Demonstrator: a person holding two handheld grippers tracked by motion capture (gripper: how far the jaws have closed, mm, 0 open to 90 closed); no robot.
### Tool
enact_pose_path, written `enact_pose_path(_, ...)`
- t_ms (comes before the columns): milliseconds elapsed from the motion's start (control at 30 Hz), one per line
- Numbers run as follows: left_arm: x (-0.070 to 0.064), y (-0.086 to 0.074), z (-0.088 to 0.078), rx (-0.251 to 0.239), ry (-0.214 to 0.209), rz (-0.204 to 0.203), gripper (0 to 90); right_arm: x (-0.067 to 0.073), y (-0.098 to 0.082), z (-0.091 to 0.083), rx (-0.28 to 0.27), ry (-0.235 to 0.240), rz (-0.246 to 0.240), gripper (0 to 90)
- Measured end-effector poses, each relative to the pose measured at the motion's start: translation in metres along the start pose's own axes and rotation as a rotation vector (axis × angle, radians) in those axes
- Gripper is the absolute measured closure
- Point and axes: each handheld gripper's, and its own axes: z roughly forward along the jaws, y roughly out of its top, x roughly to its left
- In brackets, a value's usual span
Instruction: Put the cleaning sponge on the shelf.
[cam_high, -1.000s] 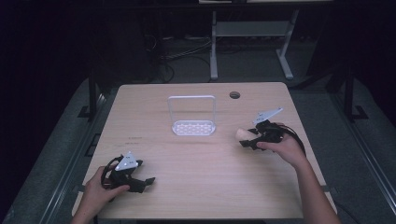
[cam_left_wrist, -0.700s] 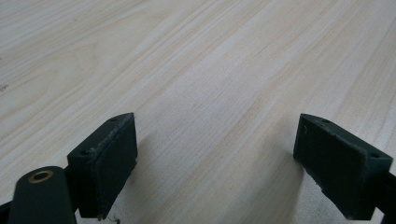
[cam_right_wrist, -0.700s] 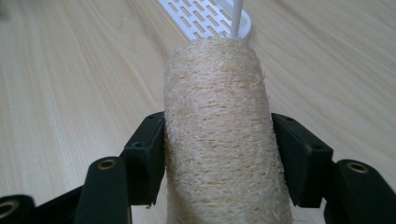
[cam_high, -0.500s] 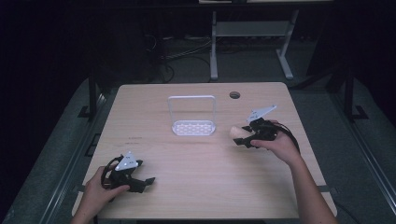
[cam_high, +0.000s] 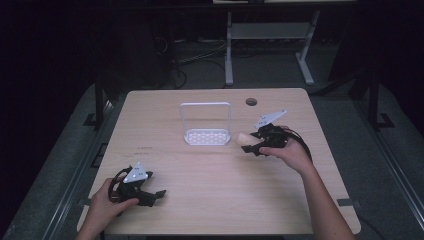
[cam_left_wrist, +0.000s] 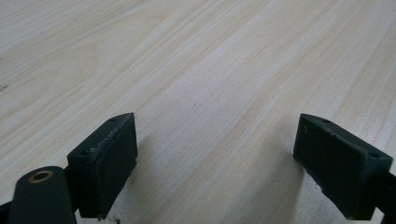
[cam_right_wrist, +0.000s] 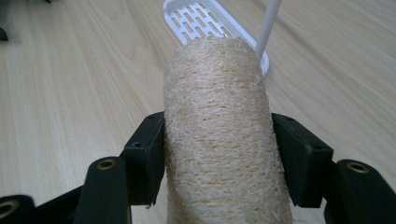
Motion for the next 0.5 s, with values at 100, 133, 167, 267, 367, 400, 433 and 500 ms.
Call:
enact_pose_path(100,0.000,0.000,0.000,0.000,0.000,0.001,13.1,0.002,0.005,0.003,-0.002,0.002,-0.006,39.0)
enact_pose_path(133,0.000,0.000,0.000,0.000,0.000,0.000,13.1,0.002,0.006,0.004,-0.005,0.003,-0.008,39.0)
enact_pose_path(167,0.000,0.000,0.000,0.000,0.000,0.000,13.1,0.003,0.008,0.005,-0.005,0.003,-0.007,39.0)
enact_pose_path(267,0.000,0.000,0.000,0.000,0.000,0.000,13.1,0.005,0.012,0.008,-0.017,0.009,-0.005,39.0)
enact_pose_path(367,0.000,0.000,0.000,0.001,0.000,0.001,13.1,0.006,0.015,0.012,-0.026,0.015,-0.007,39.0)
enact_pose_path(400,0.000,0.000,0.000,0.000,0.000,0.000,13.1,0.006,0.015,0.013,-0.026,0.018,-0.006,39.0)
enact_pose_path(433,0.000,0.000,0.000,0.000,0.000,0.001,13.1,0.007,0.017,0.014,-0.025,0.017,-0.009,39.0)
enact_pose_path(500,0.000,0.000,0.000,0.000,0.000,0.001,13.1,0.007,0.019,0.017,-0.029,0.018,-0.015,39.0)
